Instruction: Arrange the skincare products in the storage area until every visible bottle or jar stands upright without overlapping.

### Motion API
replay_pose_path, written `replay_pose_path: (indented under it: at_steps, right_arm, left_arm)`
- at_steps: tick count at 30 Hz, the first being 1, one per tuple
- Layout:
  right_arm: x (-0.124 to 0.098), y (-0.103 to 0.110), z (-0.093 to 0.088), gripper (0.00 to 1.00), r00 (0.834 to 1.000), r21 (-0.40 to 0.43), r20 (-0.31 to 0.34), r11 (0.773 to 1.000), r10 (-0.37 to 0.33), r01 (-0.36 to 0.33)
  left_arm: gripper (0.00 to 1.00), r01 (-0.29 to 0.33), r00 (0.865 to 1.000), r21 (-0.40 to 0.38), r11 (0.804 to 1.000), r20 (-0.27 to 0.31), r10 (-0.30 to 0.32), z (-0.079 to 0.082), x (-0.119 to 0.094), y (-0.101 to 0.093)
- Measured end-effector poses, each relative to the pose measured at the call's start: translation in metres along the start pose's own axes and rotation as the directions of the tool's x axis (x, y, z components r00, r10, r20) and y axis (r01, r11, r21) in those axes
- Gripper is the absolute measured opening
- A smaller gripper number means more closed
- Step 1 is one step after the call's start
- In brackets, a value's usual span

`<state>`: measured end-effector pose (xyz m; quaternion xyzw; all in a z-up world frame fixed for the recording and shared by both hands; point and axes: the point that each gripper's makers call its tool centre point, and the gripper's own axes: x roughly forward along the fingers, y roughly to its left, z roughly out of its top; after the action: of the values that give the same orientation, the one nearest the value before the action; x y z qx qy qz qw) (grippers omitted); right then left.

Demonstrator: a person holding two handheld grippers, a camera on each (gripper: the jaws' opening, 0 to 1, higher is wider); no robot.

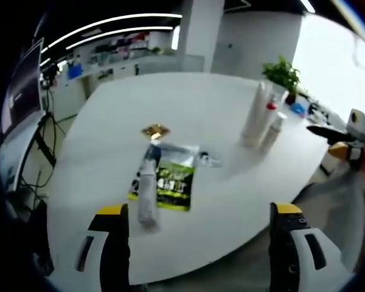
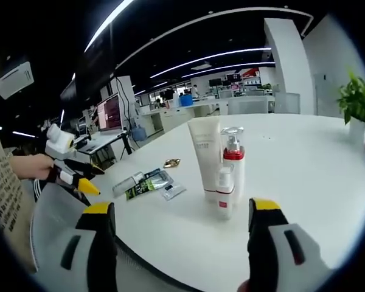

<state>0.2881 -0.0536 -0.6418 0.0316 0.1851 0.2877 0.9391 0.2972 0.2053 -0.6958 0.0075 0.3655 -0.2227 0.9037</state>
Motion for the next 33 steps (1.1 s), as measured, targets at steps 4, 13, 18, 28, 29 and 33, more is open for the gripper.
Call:
replay_pose_path:
  at_steps: [4, 13, 18, 28, 29, 33]
  right_arm:
    - [0.0, 0.001, 0.0, 0.9, 1.0, -0.012, -0.003, 1.0, -0.002, 0.002]
    - [0.002, 0.0, -0.002, 0.9, 1.0, -0.014, -0.016, 1.0, -0.006, 0.006]
    - [0.003, -0.001, -0.004, 0.9, 1.0, -0.012, -0.025, 1.0, -0.009, 0.009]
    - [0.003, -0.003, -0.006, 0.88, 0.999, -0.014, -0.037, 1.0, -0.024, 0.024]
    - [0.003, -0.004, -0.006, 0.88, 0.999, -0.012, -0.039, 1.0, -0.026, 0.026]
    - [0.004, -0.006, -0.007, 0.87, 0.999, -0.004, -0.042, 0.999, -0.032, 0.032]
  left_arm:
    - [0.93, -0.008, 0.999, 0.03, 1.0, -0.031, 0.009, 0.001, 0.008, 0.01]
    - [0.86, -0.021, 0.995, 0.06, 0.998, -0.097, 0.027, -0.003, 0.023, 0.03]
    - [0.8, -0.021, 0.99, 0.075, 0.997, -0.137, 0.032, -0.008, 0.03, 0.039]
    - [0.6, -0.016, 0.976, 0.093, 0.996, -0.214, 0.035, -0.009, 0.045, 0.053]
    - [0.55, -0.017, 0.971, 0.094, 0.995, -0.238, 0.039, -0.009, 0.046, 0.055]
    - [0.51, -0.018, 0.965, 0.113, 0.993, -0.259, 0.047, -0.008, 0.057, 0.06]
